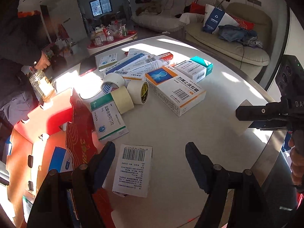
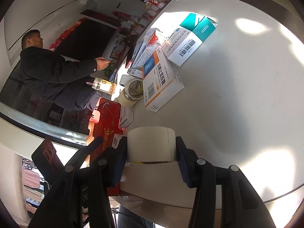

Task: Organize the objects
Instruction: 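Grasp the small white barcode medicine box with the left gripper while the right holds the tape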

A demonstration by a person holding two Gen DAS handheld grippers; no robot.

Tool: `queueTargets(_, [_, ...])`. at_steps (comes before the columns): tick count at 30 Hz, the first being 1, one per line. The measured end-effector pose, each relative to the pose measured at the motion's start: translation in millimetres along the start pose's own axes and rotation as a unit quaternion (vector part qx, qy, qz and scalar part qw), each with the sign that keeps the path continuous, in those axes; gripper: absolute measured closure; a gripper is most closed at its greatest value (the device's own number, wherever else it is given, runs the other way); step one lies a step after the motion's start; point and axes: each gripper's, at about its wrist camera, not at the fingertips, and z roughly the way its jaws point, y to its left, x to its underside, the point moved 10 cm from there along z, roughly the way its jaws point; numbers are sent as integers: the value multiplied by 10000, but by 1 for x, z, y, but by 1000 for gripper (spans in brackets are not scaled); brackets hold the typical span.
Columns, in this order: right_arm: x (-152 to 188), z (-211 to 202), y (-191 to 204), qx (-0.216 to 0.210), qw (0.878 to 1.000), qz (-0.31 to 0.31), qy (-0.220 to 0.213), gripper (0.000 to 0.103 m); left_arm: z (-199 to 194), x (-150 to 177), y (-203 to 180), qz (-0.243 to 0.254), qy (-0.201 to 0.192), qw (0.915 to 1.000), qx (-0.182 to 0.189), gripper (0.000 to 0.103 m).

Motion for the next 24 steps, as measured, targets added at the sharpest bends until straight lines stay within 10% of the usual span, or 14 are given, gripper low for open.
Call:
queueTargets(5, [-1, 0, 2, -20, 10000, -25, 18, 55, 33, 16, 8, -35, 649, 9959, -621, 23])
queueTargets(12, [-3, 0, 0, -67, 10000, 20, 2, 55, 54, 32, 6, -233, 1381, 9891, -455, 24])
queueTargets(14, [-2, 1, 1, -76, 10000, 25, 12, 55, 52, 31, -4, -222, 1303, 9910, -228, 54])
queueTargets(24, [-2, -9, -2, -51, 9999, 83, -120, 55, 21, 19, -27, -858, 687, 9935, 282, 57])
